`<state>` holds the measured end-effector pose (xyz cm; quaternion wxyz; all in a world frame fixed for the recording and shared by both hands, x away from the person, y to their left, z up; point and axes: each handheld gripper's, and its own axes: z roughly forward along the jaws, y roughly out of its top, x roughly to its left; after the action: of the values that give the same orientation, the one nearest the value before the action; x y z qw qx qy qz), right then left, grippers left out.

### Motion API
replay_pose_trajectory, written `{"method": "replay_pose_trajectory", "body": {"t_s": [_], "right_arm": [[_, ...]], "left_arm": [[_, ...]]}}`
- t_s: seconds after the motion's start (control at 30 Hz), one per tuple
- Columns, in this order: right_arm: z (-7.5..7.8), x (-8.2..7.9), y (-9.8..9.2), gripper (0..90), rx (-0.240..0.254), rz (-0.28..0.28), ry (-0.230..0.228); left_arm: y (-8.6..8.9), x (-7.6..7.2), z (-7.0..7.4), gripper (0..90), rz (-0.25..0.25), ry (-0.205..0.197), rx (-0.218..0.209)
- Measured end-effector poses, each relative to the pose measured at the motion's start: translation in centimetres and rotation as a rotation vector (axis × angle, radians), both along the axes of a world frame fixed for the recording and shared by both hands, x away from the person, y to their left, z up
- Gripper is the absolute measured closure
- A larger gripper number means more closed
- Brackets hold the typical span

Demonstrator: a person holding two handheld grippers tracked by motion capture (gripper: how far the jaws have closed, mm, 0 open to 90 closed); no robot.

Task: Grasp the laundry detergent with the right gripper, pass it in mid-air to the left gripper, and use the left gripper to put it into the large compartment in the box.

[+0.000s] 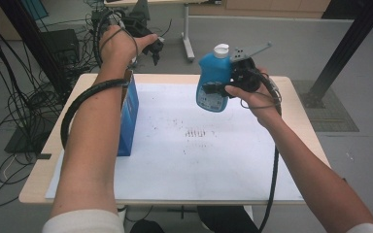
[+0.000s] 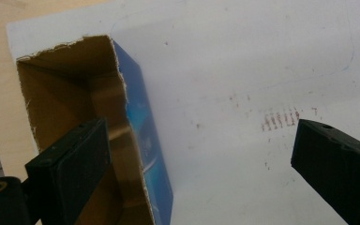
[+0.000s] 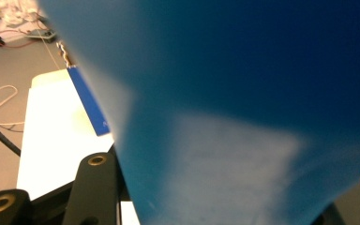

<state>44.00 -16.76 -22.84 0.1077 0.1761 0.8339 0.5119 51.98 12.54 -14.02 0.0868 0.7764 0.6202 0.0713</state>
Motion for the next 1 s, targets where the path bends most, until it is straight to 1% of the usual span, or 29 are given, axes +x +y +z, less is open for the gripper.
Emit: {"method": "replay_pose_trajectory", "body": {"t_s": [0.17, 0.37, 0.47, 0.53, 0.6, 0.63, 0.7, 0.73, 0.8, 0.83, 0.93, 1.0], "right_arm": [[0.0, 1.2, 1.8, 44.4, -0.016, 0.032, 0.012], [-0.7, 2.9, 4.2, 44.4, -0.039, 0.073, 0.032], [-1.0, 3.6, 5.1, 44.3, -0.023, 0.087, 0.054], [-1.3, 4.1, 5.7, 44.3, -0.025, 0.096, 0.062], [-1.6, 4.5, 6.3, 44.3, -0.028, 0.107, 0.067], [-1.6, 4.5, 6.3, 44.3, -0.028, 0.107, 0.067], [-2.3, 5.0, 7.1, 44.3, -0.03, 0.124, 0.084], [-2.5, 5.1, 7.3, 44.3, -0.029, 0.13, 0.091], [-2.8, 5.3, 7.8, 44.3, -0.03, 0.14, 0.094], [-3.0, 5.4, 8.0, 44.3, -0.032, 0.147, 0.093], [-3.5, 5.7, 8.7, 44.3, -0.037, 0.169, 0.099], [-3.8, 5.8, 9.1, 44.3, -0.041, 0.182, 0.101]], "left_arm": [[0.2, -0.2, 0.5, 5.6, -0.035, -0.004, 0.002], [0.2, -0.6, 1.8, 5.5, -0.106, -0.012, 0.004], [0.2, -0.9, 2.2, 5.5, -0.136, -0.011, 0.012], [0.2, -1.1, 2.5, 5.5, -0.164, -0.014, 0.012], [0.0, -1.4, 2.9, 5.5, -0.213, -0.018, 0.004], [0.0, -1.4, 2.9, 5.8, -0.213, -0.018, 0.004], [-0.1, -1.8, 3.2, 5.7, -0.262, -0.021, 0.016], [-0.1, -1.8, 3.3, 5.8, -0.273, -0.021, 0.012], [-0.2, -2.1, 3.5, 5.8, -0.309, -0.01, 0.009], [-0.3, -2.3, 3.6, 5.8, -0.34, 0.0, 0.006], [-0.6, -2.6, 3.8, 5.8, -0.407, 0.011, 0.026], [-0.8, -2.8, 4.0, 5.9, -0.445, 0.009, 0.034]]}}
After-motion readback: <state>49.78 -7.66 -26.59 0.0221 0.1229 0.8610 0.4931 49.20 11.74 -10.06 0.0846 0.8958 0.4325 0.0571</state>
